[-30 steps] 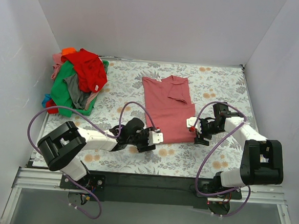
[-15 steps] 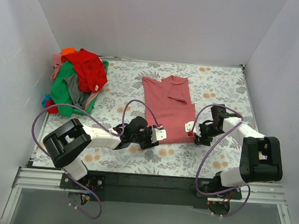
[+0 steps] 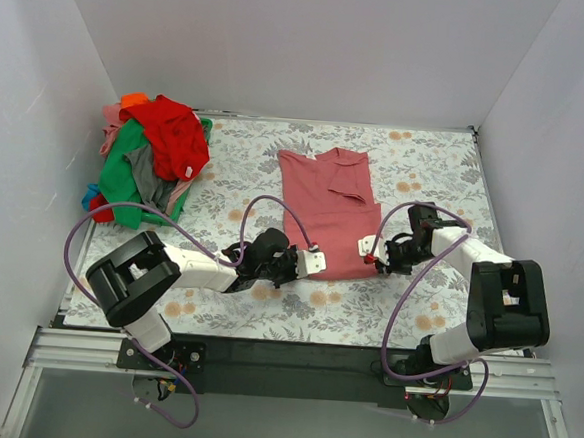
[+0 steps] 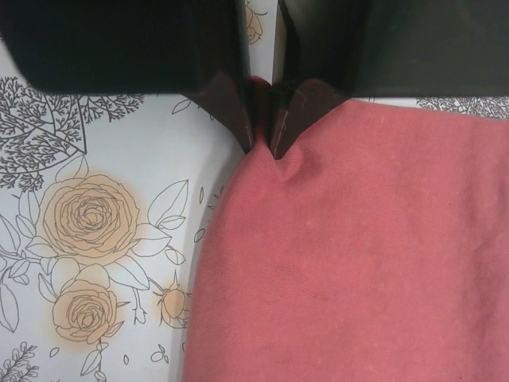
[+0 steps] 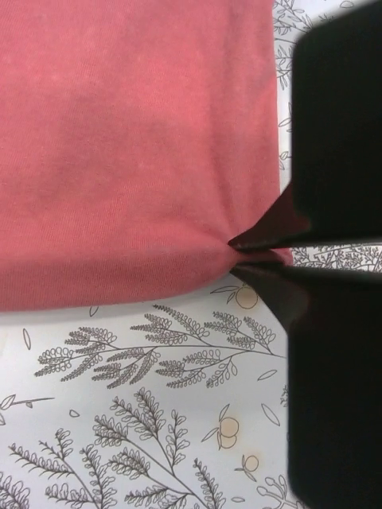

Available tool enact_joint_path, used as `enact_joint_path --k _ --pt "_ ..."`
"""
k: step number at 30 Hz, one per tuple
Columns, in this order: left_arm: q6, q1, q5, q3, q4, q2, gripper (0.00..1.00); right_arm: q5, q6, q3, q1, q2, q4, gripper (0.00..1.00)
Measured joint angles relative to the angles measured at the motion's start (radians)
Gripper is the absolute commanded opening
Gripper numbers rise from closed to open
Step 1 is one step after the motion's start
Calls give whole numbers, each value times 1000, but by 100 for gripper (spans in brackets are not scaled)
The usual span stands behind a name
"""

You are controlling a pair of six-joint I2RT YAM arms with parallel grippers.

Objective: Fold and stack the t-shirts
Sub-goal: Fold the tshirt

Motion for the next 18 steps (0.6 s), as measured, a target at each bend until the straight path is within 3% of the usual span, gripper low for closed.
enact_joint_path --k 1,10,18 --pt "0 0 -2 0 0 0 3 2 4 0 2 1 10 1" --pt "10 0 32 -9 -10 -15 0 8 68 18 4 12 1 1" --pt "8 -2 200 -21 -168 -103 0 7 70 16 11 -39 -158 1"
